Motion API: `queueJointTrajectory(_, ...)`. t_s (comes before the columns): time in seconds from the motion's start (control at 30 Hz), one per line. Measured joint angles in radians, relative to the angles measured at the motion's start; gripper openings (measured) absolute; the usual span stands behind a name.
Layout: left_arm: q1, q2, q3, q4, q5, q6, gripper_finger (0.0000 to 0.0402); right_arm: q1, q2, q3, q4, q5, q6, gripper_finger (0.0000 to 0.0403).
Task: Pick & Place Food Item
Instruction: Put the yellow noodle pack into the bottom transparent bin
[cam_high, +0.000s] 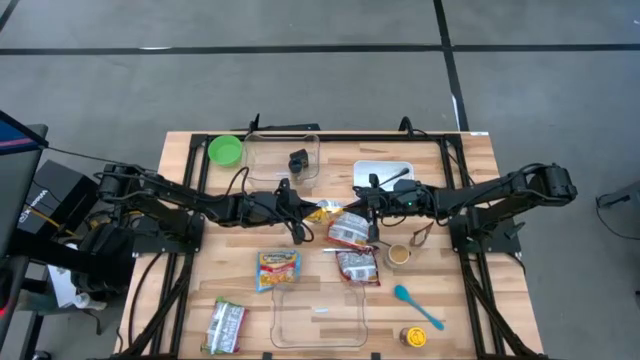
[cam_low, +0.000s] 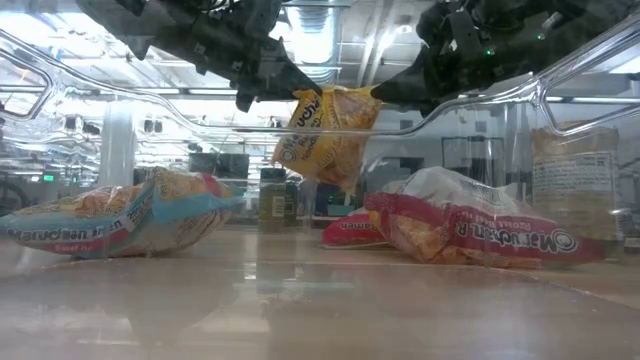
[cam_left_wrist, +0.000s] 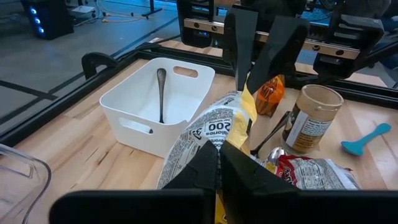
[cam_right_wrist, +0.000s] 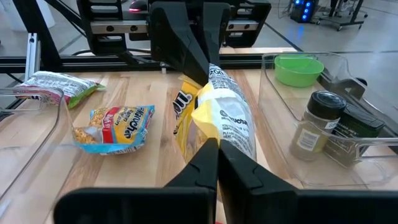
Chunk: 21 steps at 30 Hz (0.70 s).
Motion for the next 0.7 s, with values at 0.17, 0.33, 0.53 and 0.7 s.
queueJointTrajectory(0.17,-0.003,0.0,0.0,-0.005,0.0,0.005,0.0041,0.0,0.0,0.0,-0.001,0.0,-0.002,0.0001)
queueJointTrajectory(0.33,-0.003,0.0,0.0,-0.006,0.0,0.006,0.0099,0.0,0.0,0.0,-0.003,0.0,-0.007,0.0)
queueJointTrajectory(0.53,-0.003,-0.013,0.0,-0.004,0.0,0.008,0.0143,0.0,0.0,-0.001,-0.006,0.0,-0.008,0.0)
queueJointTrajectory(0.7,-0.003,-0.034,0.0,-0.022,0.0,0.008,0.0156,0.0,-0.001,-0.001,-0.008,0.0,-0.008,0.0)
